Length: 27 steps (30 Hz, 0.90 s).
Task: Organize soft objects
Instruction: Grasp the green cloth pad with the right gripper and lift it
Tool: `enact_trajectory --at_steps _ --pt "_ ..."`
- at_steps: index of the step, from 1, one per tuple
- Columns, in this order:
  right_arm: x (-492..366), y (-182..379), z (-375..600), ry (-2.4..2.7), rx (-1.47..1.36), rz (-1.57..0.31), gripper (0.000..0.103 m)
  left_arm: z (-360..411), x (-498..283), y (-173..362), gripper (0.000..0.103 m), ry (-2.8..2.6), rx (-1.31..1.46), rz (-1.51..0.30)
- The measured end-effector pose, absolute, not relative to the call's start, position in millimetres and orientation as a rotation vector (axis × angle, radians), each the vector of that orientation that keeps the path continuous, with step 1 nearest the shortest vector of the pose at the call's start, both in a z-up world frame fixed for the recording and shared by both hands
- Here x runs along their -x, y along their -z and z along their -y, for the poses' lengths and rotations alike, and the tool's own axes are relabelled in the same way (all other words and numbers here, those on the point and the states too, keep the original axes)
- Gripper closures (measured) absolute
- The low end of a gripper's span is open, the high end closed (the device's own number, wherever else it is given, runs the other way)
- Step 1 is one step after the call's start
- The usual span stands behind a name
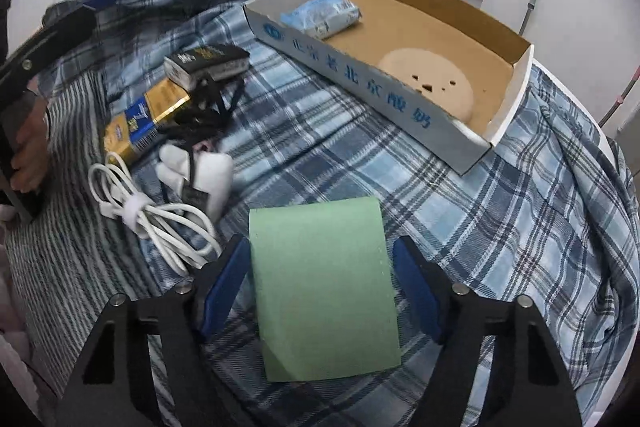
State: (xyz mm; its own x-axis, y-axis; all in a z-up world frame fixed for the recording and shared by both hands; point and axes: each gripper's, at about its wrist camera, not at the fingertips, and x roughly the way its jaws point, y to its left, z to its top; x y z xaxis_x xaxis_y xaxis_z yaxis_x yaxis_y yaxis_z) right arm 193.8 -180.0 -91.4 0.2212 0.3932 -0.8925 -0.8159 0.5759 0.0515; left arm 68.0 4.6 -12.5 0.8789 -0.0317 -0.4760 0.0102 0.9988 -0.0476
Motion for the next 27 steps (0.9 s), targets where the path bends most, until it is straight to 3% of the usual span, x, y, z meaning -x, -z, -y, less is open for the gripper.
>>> enact_trajectory --at_steps 15,22,27 --pt "-192.4 81.2 176.6 -0.8 0.46 -0.993 0.034 -5.5 -70.3 13.1 0.0 0.024 0.041 -0.507" --pt "-163.8 17.9 200.9 -0.58 0.132 -0.809 0.034 -8.1 -79.1 20.0 0.0 -0.003 0.035 -0.56" --pt "-135.5 2.3 201.0 -0.429 0.117 -0.621 0.034 -15.8 -94.7 33.3 0.004 -0.05 0.063 -0.657"
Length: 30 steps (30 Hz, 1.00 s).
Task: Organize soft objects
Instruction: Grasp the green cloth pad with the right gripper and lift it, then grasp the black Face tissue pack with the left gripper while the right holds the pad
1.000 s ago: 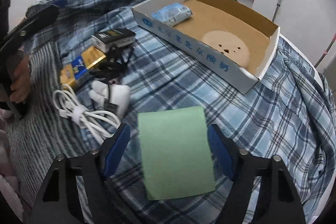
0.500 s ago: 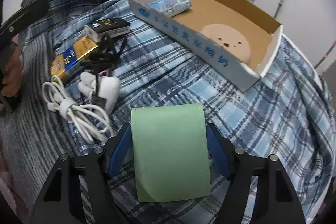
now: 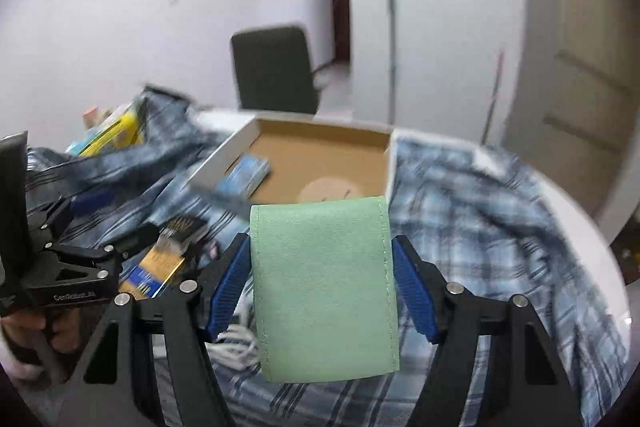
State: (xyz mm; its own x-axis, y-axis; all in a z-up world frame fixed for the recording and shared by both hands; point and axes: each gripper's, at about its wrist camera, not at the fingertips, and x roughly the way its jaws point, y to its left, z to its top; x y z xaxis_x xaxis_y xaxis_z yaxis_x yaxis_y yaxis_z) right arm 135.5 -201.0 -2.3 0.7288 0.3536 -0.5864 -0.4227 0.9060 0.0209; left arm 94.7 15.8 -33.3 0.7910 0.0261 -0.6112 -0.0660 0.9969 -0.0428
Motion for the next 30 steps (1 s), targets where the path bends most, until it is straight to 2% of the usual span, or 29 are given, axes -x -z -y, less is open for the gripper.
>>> enact_trajectory --at_steps 1,5,12,14,19,28,30 --pt "-132.2 2.3 200.9 -0.402 0.12 -0.587 0.034 -17.4 -98.3 36.5 0.01 -0.061 0.07 -0.677" --pt "-138.3 9.5 197.7 -0.383 0.113 -0.568 0.034 -25.9 -109.9 42.2 0.022 -0.069 0.121 -0.747" --pt "-154.7 30.6 207.5 -0.381 0.056 -0.635 0.034 -29.3 -129.4 51.0 0.024 -0.065 0.149 -0.847" --pt "-153.7 33.1 207.4 -0.388 0.057 -0.643 0.034 -29.1 -137.3 56.7 0.03 -0.063 0.161 -0.886" --pt "-150.8 33.2 204.5 -0.4 0.072 -0.633 0.034 -32.9 -154.4 64.5 0.034 -0.072 0.183 -0.949" --pt "-150.2 34.6 202.3 -0.416 0.081 -0.641 0.034 -29.1 -163.4 79.7 0.035 -0.081 0.159 -0.996" --pt "-148.8 33.9 200.7 -0.421 0.09 -0.635 0.034 -29.0 -161.7 80.3 0.043 -0.082 0.154 -0.985"
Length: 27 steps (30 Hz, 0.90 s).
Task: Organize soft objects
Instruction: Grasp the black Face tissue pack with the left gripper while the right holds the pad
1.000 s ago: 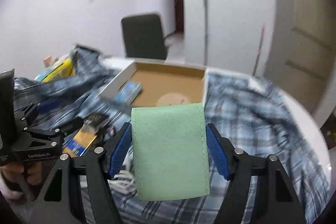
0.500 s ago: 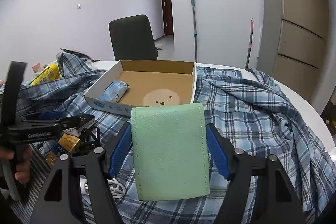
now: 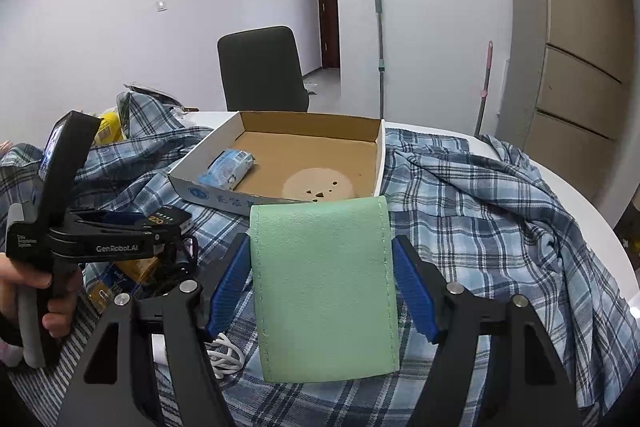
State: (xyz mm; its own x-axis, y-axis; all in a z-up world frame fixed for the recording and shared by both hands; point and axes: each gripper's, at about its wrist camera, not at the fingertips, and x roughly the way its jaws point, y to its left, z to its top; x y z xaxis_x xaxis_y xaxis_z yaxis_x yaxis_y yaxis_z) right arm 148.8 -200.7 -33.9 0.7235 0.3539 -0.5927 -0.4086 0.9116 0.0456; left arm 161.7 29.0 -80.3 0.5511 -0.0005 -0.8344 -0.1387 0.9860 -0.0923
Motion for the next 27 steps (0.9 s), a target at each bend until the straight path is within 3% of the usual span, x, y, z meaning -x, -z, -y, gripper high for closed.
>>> enact_trajectory --at_steps 2,21,27 --pt "-147.3 34.6 197.6 -0.422 0.106 -0.632 0.034 -26.6 -162.2 82.2 0.054 -0.07 0.144 -0.992" --pt "-147.3 37.9 192.0 -0.433 0.135 -0.645 0.034 -16.5 -168.6 87.7 0.053 -0.019 0.062 -1.031" --pt "-146.1 36.9 193.4 -0.435 0.13 -0.635 0.034 -14.8 -156.5 77.1 0.055 0.013 0.056 -0.931"
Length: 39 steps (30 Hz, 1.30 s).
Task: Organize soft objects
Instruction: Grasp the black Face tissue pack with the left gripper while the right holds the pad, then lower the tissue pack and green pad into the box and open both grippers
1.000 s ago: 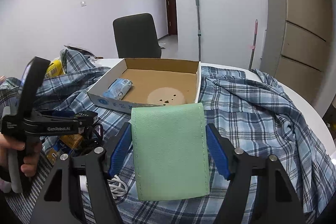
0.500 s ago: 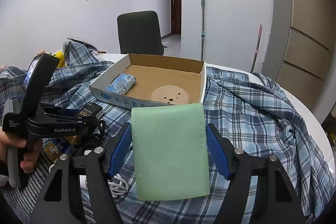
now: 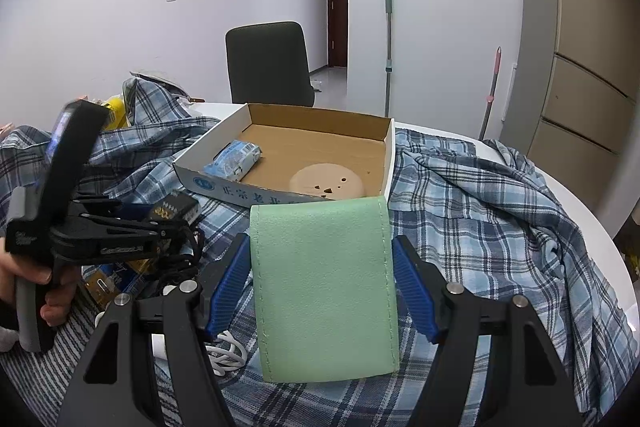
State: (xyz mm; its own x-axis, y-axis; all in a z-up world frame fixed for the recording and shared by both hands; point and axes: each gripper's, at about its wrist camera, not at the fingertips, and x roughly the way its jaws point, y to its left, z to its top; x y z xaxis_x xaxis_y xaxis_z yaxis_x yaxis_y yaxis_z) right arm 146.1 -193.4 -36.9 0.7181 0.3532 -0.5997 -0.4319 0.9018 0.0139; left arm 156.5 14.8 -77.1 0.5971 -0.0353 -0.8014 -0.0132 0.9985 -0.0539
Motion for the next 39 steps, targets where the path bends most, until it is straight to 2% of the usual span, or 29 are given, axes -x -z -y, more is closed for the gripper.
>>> enact_trajectory --at_steps 6,15,29,39 --pt "-142.8 34.1 196.9 -0.432 0.121 -0.612 0.034 -8.1 -99.9 37.1 0.055 0.065 0.02 -0.571" --pt "-112.0 13.3 204.9 -0.403 0.105 -0.377 0.034 -5.6 -51.5 9.3 0.055 0.084 0.003 -0.257" --pt "-91.3 -7.5 198.3 -0.398 0.132 -0.214 0.034 -6.3 -33.8 -22.4 0.055 0.066 0.01 -0.14" --pt "-123.7 -51.7 167.8 -0.359 0.134 -0.095 0.034 -11.5 -83.1 -70.7 0.055 0.04 0.017 0.001"
